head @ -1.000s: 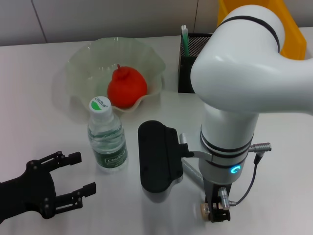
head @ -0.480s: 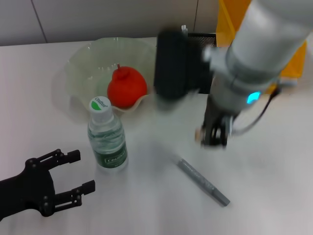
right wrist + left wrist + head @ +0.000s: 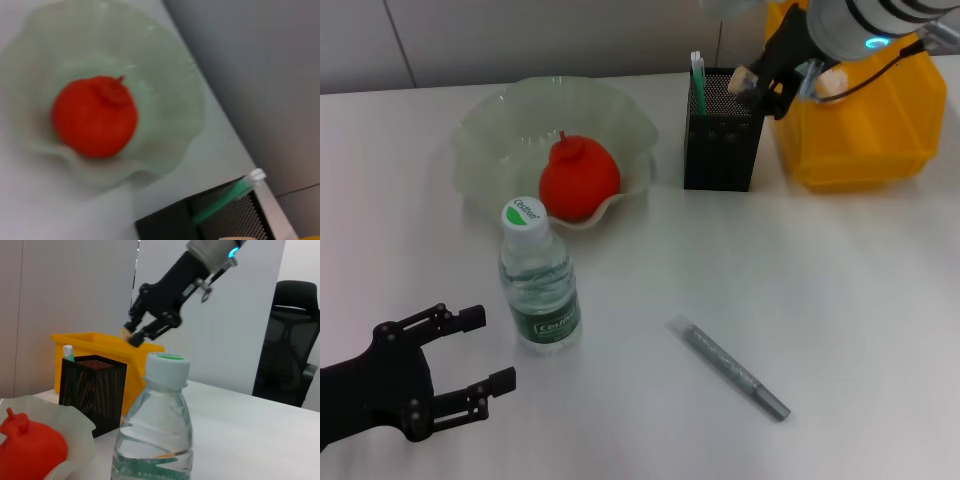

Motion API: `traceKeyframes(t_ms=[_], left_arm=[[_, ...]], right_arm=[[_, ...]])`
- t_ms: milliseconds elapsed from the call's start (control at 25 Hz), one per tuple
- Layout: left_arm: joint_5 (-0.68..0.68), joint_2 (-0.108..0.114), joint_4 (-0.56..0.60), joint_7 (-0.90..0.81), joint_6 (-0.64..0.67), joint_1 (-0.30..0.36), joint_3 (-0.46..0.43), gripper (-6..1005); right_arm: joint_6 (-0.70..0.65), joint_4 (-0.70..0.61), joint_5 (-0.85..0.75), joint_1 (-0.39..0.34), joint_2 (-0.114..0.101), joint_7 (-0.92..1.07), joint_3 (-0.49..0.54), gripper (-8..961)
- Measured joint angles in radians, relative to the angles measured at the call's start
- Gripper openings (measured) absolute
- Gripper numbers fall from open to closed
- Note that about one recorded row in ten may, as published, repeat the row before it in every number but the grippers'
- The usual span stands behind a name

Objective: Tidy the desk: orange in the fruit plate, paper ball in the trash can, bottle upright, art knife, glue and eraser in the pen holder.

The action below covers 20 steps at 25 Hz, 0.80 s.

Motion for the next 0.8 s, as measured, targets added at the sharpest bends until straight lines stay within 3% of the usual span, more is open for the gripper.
traceKeyframes(t_ms=[400,800], left_arm=[[0.0,-0.001,-0.002,-0.004,0.0,-0.001,0.0,808],[0.0,-0.001,-0.002,-0.011,0.0,-0.001,-0.002,808]], right_arm=[[0.348,0.245,0.081,-0.007,0.0,-0.063,0.023,277],[0.389,0.309,0.098,0.006,0.001,-0.052,0.024,295]])
